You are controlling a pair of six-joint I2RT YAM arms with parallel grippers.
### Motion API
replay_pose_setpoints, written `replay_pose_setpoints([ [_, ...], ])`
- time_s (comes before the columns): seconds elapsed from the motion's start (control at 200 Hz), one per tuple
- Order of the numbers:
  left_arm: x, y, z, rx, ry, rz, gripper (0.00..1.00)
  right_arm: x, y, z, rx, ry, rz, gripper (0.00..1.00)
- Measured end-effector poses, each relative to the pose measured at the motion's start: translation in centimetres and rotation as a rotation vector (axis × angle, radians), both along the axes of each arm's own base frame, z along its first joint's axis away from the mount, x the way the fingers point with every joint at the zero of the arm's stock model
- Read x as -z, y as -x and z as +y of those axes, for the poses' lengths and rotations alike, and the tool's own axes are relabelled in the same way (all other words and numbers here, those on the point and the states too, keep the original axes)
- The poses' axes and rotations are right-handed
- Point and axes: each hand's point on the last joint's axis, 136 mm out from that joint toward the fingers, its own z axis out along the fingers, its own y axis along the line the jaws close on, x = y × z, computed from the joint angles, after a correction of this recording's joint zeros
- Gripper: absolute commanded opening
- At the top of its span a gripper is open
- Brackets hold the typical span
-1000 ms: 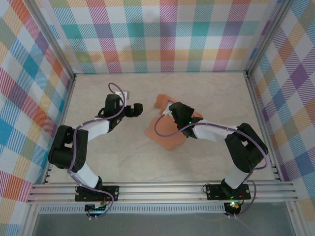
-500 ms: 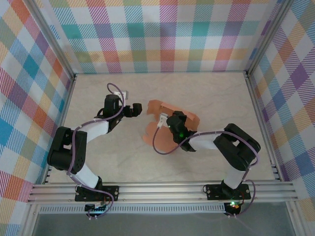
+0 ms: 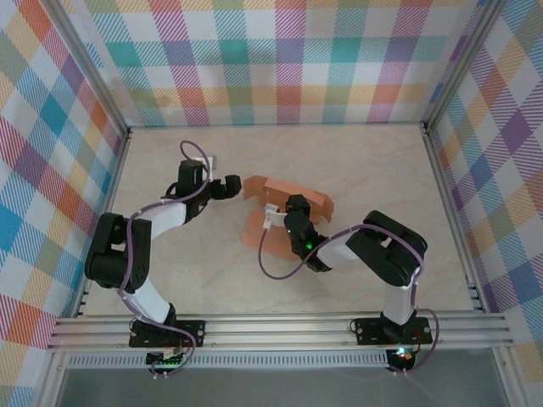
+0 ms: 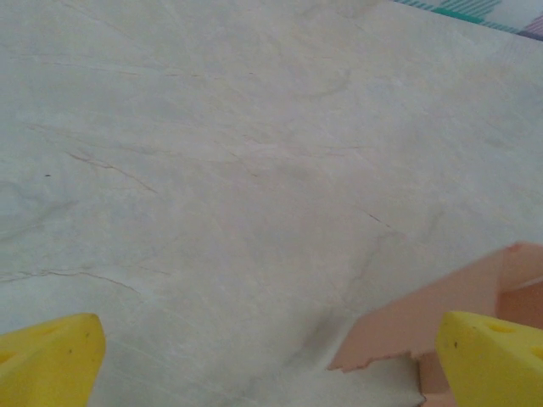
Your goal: Fold the paper box
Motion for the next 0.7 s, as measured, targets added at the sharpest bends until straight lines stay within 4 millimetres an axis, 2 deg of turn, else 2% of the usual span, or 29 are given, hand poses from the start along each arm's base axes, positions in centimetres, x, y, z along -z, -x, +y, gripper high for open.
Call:
replay_pose_setpoints([
  [0.295,0.2,-1.6,2.6,-0.079,0.049,0.044,1.00,0.9,0.2,0.4,-0.007,0.028,-0.037,0.00],
  [0.46,1.6,-3.1,3.6,-0.105,0.066,0.095,0.99,1.0,0.5,0.7,-0.015,0.047,-0.058,0.00],
  [0.7,3.4,-5.8,2.3,-0.056,0.120,0.185,0.87,0.9,1.1,1.4,-0.034,0.073,-0.067,0.00],
])
